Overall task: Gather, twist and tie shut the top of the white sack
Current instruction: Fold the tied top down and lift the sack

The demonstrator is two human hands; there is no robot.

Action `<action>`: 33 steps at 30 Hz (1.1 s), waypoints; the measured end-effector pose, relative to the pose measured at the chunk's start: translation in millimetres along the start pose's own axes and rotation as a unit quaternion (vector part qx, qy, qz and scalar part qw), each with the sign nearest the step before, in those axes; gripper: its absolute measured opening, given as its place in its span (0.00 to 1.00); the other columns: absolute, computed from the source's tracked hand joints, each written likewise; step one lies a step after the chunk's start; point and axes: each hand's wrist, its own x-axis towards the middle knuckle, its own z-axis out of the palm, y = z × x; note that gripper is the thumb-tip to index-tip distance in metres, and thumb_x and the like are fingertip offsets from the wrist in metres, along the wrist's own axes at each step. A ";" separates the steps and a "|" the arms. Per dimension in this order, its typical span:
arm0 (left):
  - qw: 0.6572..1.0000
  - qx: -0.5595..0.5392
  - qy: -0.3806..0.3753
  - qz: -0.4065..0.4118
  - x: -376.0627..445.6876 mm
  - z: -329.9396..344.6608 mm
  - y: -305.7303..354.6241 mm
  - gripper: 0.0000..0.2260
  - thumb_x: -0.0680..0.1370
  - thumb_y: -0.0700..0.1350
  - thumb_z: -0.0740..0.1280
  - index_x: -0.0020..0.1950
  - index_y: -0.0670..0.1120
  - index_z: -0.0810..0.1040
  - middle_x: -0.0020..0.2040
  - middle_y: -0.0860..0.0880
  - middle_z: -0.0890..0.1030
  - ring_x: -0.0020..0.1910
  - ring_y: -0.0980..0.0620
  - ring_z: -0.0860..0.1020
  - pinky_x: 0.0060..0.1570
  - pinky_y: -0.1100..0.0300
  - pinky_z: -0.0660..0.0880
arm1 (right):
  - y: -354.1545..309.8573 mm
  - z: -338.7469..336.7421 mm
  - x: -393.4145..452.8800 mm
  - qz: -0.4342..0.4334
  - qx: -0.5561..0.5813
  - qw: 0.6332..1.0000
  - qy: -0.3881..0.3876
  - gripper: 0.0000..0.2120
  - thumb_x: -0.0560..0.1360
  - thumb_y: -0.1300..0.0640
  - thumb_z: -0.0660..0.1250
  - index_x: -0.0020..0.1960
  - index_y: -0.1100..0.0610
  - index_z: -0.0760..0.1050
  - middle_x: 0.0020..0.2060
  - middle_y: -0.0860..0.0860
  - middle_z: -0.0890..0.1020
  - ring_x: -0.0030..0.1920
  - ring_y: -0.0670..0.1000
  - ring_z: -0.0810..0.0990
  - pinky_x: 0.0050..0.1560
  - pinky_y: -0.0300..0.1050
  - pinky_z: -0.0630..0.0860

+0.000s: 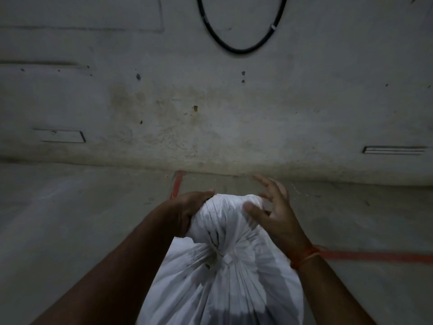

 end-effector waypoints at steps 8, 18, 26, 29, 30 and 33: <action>1.000 0.005 -0.021 0.003 4.1 2.8 -1.6 0.29 0.82 0.65 0.53 0.68 0.43 0.75 0.58 0.34 0.82 0.61 0.35 0.80 0.66 0.40 0.74 | 2.5 13.6 2.0 -0.027 0.026 0.992 -0.118 0.17 0.74 0.51 0.73 0.61 0.51 0.80 0.54 0.45 0.85 0.56 0.42 0.83 0.58 0.42 0.79; 0.863 0.199 0.260 0.384 3.7 -13.5 -48.2 0.26 0.77 0.69 0.59 0.64 0.50 0.74 0.58 0.50 0.80 0.54 0.53 0.80 0.45 0.64 0.73 | 32.1 33.7 5.2 0.098 0.135 0.985 -0.042 0.07 0.79 0.51 0.66 0.49 0.54 0.80 0.43 0.47 0.83 0.45 0.47 0.81 0.50 0.45 0.77; 0.909 0.081 0.163 0.376 3.4 2.8 -100.0 0.24 0.71 0.60 0.76 0.63 0.56 0.76 0.56 0.57 0.82 0.56 0.60 0.81 0.53 0.58 0.81 | 37.7 50.0 11.5 0.234 0.227 0.944 -0.049 0.18 0.80 0.47 0.64 0.57 0.62 0.80 0.55 0.65 0.83 0.55 0.62 0.82 0.63 0.64 0.74; 0.903 0.071 0.181 0.383 13.0 3.3 -96.9 0.10 0.76 0.55 0.73 0.50 0.50 0.83 0.45 0.49 0.85 0.45 0.55 0.84 0.48 0.51 0.82 | 40.2 50.5 17.2 0.309 0.215 0.925 -0.048 0.22 0.77 0.38 0.64 0.59 0.54 0.80 0.54 0.62 0.84 0.54 0.62 0.83 0.61 0.67 0.75; 0.902 0.070 0.190 0.380 15.5 3.7 -94.3 0.10 0.77 0.54 0.72 0.45 0.48 0.82 0.41 0.48 0.85 0.41 0.57 0.83 0.43 0.53 0.80 | 40.1 51.8 19.1 0.308 0.194 0.931 -0.038 0.24 0.76 0.36 0.63 0.59 0.53 0.79 0.53 0.59 0.85 0.54 0.60 0.84 0.61 0.65 0.77; 0.905 0.067 0.227 0.353 25.9 1.8 -91.4 0.16 0.80 0.55 0.68 0.40 0.45 0.81 0.34 0.48 0.82 0.35 0.56 0.80 0.38 0.51 0.76 | 35.1 52.6 14.0 0.196 0.065 0.978 0.034 0.21 0.74 0.36 0.66 0.53 0.52 0.78 0.48 0.50 0.83 0.48 0.51 0.83 0.53 0.51 0.79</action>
